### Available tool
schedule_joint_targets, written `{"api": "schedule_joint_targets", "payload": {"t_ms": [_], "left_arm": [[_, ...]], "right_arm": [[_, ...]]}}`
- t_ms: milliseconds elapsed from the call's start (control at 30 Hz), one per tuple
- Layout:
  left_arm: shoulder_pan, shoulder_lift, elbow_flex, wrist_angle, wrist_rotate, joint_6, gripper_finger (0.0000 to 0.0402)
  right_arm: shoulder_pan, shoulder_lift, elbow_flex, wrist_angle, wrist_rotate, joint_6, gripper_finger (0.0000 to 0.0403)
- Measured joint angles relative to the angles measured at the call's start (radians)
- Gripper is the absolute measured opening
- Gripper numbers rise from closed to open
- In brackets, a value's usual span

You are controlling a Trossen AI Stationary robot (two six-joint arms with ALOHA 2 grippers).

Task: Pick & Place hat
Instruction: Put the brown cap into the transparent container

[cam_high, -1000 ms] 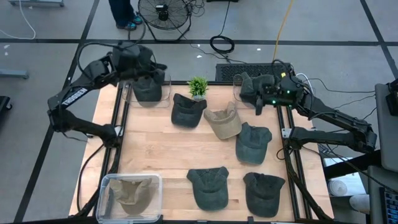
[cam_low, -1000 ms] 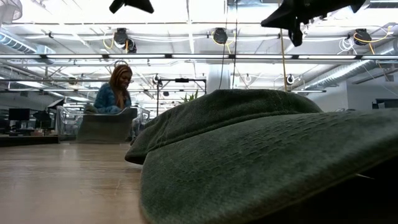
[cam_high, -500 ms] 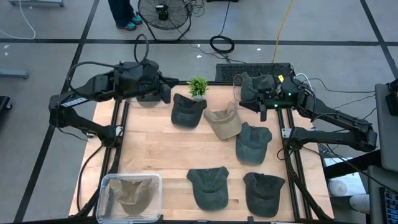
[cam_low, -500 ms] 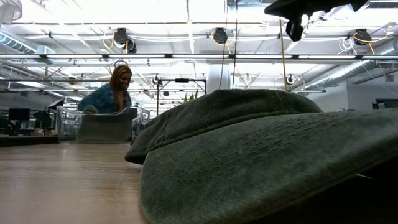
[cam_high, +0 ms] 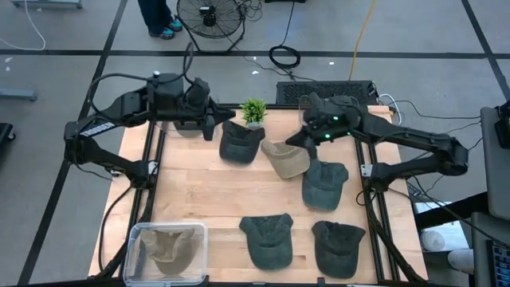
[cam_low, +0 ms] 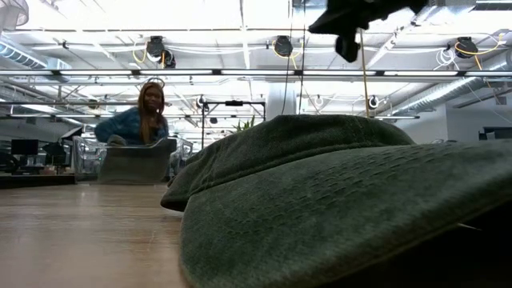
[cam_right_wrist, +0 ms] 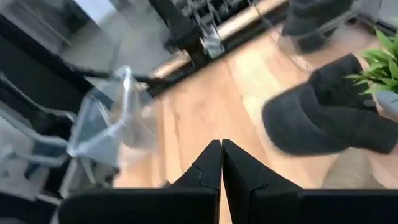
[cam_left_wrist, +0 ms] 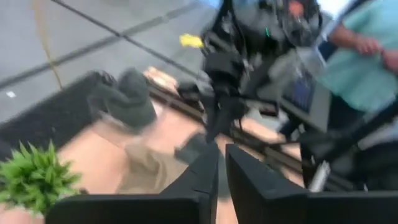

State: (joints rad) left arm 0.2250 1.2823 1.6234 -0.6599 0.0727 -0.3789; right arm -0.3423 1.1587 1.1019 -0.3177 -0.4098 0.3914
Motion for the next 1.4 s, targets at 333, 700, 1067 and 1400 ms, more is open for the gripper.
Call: {"api": "schedule_joint_targets", "payload": {"t_ms": [333, 700, 1067, 1400], "left_arm": [[0.002, -0.003, 0.0, -0.216, 0.04, 0.157, 0.0046], [-0.007, 0.002, -0.026, -0.232, -0.021, 0.192, 0.0047], [-0.016, -0.064, -0.027, -0.243, -0.029, 0.209, 0.0047], [-0.016, -0.14, -0.027, -0.244, -0.09, 0.13, 0.0047]], "right_arm": [[0.002, 0.185, 0.148, -0.249, 0.145, -0.128, 0.0002], [0.003, 0.351, 0.148, -0.342, 0.172, -0.221, 0.0081], [0.017, 0.497, 0.148, -0.349, 0.178, -0.5, 0.0136], [0.017, 0.526, 0.148, -0.361, 0.237, -0.57, 0.0137]]}}
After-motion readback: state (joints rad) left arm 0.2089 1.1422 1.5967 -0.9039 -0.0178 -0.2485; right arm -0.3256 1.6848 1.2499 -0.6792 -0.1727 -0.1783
